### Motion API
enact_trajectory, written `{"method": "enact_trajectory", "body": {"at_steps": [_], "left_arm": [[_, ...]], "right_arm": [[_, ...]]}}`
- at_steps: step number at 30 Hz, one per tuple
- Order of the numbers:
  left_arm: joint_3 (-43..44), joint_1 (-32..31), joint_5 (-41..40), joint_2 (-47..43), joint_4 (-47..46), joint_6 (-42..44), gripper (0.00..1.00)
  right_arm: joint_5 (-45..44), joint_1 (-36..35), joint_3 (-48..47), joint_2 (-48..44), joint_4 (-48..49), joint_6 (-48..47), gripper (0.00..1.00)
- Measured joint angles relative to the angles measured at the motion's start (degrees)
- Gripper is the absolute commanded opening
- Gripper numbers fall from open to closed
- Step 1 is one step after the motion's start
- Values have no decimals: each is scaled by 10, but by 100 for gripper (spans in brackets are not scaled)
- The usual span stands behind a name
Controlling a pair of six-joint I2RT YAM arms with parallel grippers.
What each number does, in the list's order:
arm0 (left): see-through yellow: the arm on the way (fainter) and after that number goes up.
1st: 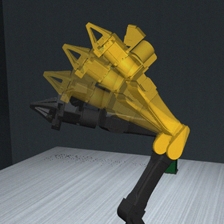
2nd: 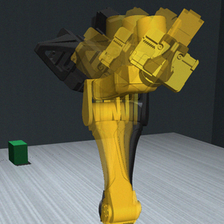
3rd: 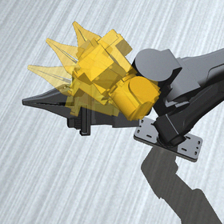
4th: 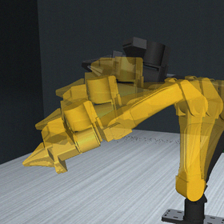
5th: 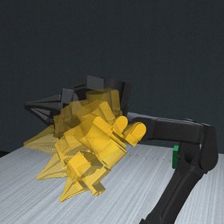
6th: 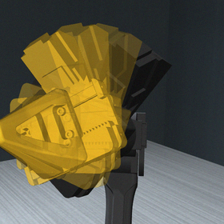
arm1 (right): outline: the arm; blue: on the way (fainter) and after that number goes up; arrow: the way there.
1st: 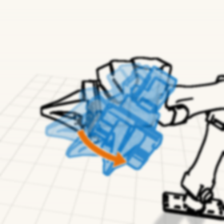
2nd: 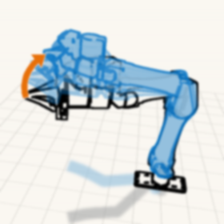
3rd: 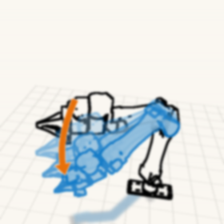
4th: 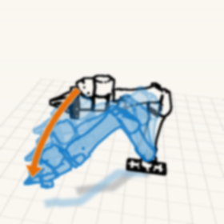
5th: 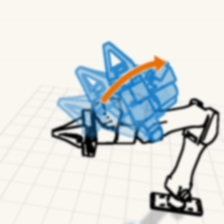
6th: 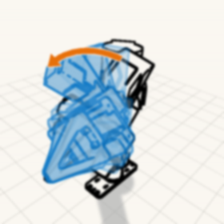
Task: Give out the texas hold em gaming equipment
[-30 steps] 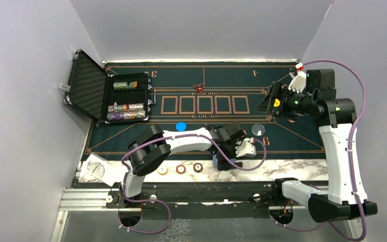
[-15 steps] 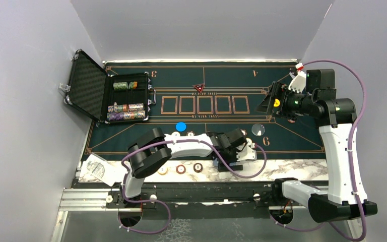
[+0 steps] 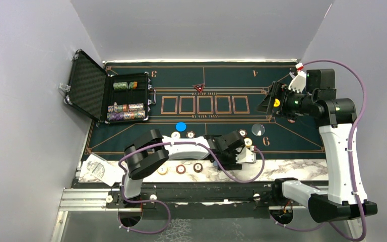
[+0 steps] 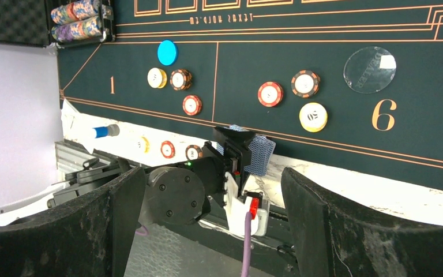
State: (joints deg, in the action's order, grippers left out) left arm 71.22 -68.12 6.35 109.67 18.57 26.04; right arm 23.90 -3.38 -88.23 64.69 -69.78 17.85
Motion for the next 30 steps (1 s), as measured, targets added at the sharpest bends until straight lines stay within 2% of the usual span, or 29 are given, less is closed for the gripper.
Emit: {"method": "enact_trajectory", "body": {"at_steps": [6,9,30], "left_arm": [[-5,0,-4,-4,-7,4,7],[-5,0,-8,-5,-6,5,0],[16,3,-23,-6,52,-15,0]], "right_arm": [[0,0,0,0,3,0,88],[0,0,0,0,3,0,88],[12,0,57,-12,29,21,89]]}}
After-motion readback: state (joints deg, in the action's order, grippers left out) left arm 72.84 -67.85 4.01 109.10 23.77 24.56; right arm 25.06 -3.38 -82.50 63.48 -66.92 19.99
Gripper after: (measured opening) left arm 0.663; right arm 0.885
